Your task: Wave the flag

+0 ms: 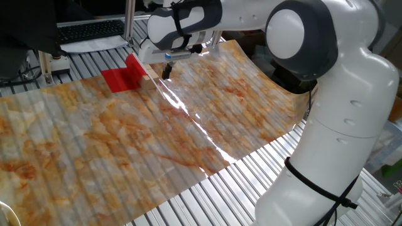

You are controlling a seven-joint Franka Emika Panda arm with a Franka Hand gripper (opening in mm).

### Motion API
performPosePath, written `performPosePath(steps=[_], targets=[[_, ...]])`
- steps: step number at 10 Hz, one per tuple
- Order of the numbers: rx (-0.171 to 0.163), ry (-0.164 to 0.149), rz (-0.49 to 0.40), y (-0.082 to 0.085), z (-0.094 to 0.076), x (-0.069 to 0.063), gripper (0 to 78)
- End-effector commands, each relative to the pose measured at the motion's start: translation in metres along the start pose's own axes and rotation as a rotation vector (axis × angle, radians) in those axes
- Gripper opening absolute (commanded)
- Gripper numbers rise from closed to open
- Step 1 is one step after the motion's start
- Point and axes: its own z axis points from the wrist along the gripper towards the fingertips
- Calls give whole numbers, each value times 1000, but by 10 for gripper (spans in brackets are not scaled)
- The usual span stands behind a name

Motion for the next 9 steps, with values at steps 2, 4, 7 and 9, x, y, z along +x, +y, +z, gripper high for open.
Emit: performPosePath(steps=[2, 4, 7, 9], targets=[[-9, -25, 37, 0, -2, -2, 0], [-6, -27, 47, 0, -2, -2, 0], [-3, -7, 43, 3, 5, -41, 0], [15, -8, 30, 3, 13, -58, 0]])
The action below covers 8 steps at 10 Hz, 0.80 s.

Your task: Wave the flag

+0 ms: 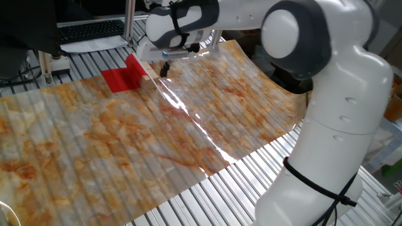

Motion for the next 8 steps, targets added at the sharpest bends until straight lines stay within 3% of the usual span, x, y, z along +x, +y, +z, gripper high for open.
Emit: performPosePath(steps=[1, 5, 8], targets=[[23, 8, -13, 3, 14, -37, 0], [19, 15, -21, -3, 38, -42, 0], [4, 14, -40, -9, 52, -52, 0]])
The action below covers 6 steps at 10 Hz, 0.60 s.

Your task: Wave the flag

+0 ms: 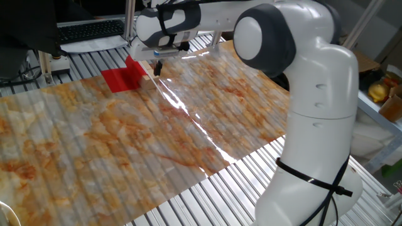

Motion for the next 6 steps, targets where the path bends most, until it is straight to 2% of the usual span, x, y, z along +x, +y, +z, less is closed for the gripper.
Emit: performPosePath(steps=[1, 4, 6], targets=[[-13, -11, -7, -5, 11, -10, 0], [-15, -22, 7, -7, 16, -20, 0], [-21, -22, 10, -7, 23, -20, 0]])
